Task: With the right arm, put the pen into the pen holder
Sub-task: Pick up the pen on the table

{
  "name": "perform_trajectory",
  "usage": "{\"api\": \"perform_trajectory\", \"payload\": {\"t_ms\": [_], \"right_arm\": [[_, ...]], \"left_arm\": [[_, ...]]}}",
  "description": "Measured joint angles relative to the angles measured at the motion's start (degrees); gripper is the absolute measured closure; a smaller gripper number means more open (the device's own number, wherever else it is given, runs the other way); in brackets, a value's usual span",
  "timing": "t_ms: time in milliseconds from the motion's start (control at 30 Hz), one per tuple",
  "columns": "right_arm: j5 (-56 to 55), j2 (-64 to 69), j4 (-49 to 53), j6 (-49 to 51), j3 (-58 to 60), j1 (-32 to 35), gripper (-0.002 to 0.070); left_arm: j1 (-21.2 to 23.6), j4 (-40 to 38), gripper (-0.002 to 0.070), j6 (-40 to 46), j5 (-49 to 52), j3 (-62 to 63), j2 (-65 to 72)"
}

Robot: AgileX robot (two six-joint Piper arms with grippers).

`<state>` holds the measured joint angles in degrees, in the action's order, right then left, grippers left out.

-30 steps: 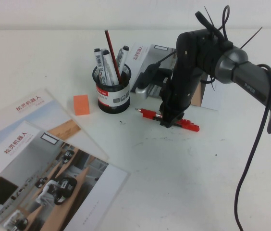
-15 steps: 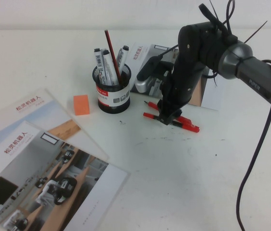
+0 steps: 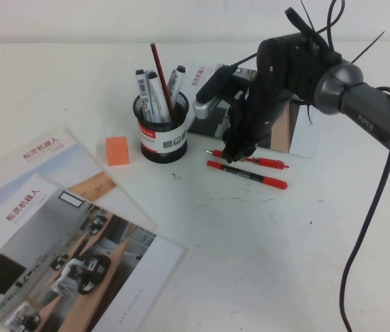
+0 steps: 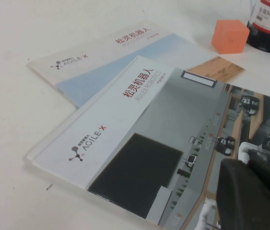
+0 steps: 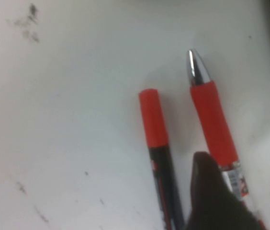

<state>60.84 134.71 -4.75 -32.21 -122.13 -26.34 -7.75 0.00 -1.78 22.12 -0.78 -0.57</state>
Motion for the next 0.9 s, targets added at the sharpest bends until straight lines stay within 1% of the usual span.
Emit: {"api": "perform_trajectory", "payload": {"t_ms": [100,167,333,533,633,733,800,833,900], "right_arm": [[-0.1,0.5,1.0,0.5,0.0,0.1,0.0371],[-0.3,1.0,1.4,0.5,0.0,0.2,0.0354],[-0.7,1.8,3.5,0.4,0.0,0.6,0.0344],[-1.2,2.0,3.4,-1.6,0.0,0.8,0.0346],[-1.3,2.1,3.1,-1.7,0.0,1.0,0.0386],[-1.1,2.1,2.7,-1.7,0.0,1.0,0.0487],[-0.8,2.1,2.3,-1.6,0.0,1.0,0.0577],[-0.8,2.1,2.2,-1.3,0.0,1.0,0.0608],[-0.8,2.1,1.8,0.7,0.0,1.0,0.0610]], "left_arm": [[0.0,0.0,0.0676,0.0,0.0,0.0,0.0],[0.0,0.0,0.0676,0.0,0.0,0.0,0.0],[0.0,0.0,0.0676,0.0,0.0,0.0,0.0],[0.0,0.0,0.0676,0.0,0.0,0.0,0.0],[0.0,0.0,0.0676,0.0,0.0,0.0,0.0],[0.0,0.0,0.0676,0.0,0.0,0.0,0.0],[0.0,0.0,0.0676,0.0,0.0,0.0,0.0],[0.0,0.0,0.0676,0.0,0.0,0.0,0.0],[0.0,0.0,0.0676,0.0,0.0,0.0,0.0]]}}
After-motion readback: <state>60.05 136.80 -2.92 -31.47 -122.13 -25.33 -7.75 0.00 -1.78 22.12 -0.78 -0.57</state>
